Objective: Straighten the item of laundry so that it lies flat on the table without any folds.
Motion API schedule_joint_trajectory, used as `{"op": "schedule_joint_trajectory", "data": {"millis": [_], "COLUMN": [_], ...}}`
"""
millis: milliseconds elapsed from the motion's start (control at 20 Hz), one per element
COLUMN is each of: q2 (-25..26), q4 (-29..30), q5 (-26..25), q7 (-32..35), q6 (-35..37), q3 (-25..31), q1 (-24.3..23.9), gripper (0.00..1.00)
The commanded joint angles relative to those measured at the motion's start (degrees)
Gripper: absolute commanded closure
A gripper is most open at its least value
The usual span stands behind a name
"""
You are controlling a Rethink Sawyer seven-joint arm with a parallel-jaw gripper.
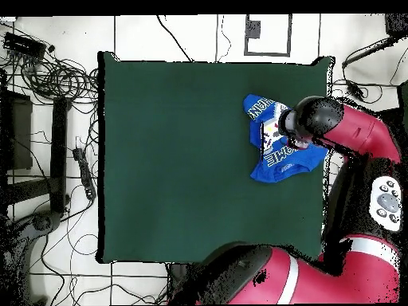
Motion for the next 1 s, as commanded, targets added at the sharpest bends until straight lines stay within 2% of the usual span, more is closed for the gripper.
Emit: {"op": "schedule_joint_trajectory", "data": {"millis": [50,1000], "q2": [-1.18,-2.96], "q4": [12.88,17.46], "q5": [3.90,7.35], "q7": [5.68,9.13], "q6": [-3.09,-4.09], "q3": [4.35,1.65], "q1": [4.44,7.70], "gripper": [1.00,1.00]}}
